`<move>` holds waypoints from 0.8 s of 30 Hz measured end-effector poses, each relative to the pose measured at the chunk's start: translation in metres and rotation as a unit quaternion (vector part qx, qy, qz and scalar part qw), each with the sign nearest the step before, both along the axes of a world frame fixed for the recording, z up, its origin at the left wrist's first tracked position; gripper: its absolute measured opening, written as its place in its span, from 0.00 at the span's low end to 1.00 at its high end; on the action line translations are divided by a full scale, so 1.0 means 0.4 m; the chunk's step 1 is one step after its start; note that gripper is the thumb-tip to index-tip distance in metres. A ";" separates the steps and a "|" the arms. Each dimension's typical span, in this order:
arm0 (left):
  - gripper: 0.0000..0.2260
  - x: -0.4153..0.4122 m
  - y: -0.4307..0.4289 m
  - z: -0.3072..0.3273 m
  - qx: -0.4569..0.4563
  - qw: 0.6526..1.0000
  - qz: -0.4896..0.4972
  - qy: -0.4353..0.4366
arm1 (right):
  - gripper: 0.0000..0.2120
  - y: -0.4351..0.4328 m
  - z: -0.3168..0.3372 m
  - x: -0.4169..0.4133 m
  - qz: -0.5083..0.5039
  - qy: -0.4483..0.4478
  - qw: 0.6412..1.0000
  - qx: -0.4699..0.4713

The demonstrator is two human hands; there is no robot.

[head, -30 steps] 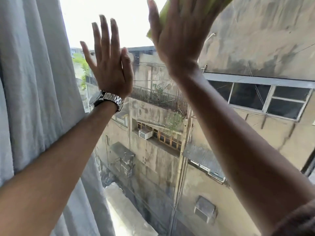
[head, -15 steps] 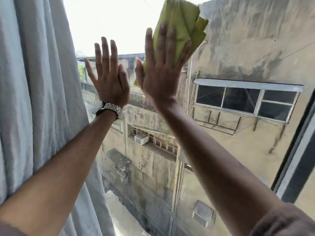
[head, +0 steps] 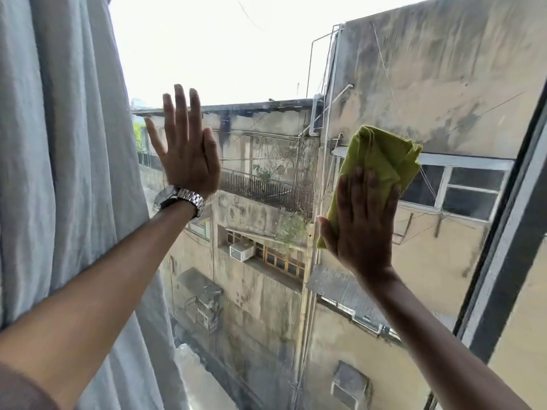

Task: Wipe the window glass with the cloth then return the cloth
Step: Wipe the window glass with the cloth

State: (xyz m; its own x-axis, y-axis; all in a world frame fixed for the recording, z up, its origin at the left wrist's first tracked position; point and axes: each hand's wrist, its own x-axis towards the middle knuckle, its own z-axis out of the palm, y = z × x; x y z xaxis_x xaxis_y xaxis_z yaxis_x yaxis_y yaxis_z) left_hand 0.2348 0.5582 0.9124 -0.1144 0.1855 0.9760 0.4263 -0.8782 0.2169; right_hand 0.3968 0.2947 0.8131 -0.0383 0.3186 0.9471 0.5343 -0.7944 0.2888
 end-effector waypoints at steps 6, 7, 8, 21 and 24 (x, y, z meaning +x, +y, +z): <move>0.27 0.008 0.007 -0.005 0.044 0.998 -0.051 0.019 | 0.37 0.044 0.067 -0.020 -0.014 0.002 0.999 0.039; 0.27 0.009 0.009 -0.008 0.045 0.997 -0.052 0.018 | 0.37 0.079 0.099 -0.041 -0.001 0.012 0.998 0.067; 0.27 0.008 0.011 -0.011 0.044 0.997 -0.053 0.018 | 0.36 0.121 0.138 -0.067 0.015 0.017 0.996 0.091; 0.27 -0.001 0.012 -0.016 0.047 0.997 -0.052 0.029 | 0.41 0.157 0.465 -0.101 0.087 -0.030 0.988 0.120; 0.27 -0.013 -0.001 -0.011 0.026 0.999 -0.029 0.038 | 0.40 0.082 0.304 -0.085 0.056 -0.007 0.996 0.063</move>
State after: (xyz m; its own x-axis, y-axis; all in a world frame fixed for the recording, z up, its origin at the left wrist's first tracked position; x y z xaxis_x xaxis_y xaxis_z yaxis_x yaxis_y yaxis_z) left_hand 0.2295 0.5576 0.9078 -0.0295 0.1392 0.9898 0.3884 -0.9109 0.1397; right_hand 0.3628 0.3275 0.9348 -0.0810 0.1907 0.9783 0.6182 -0.7603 0.1994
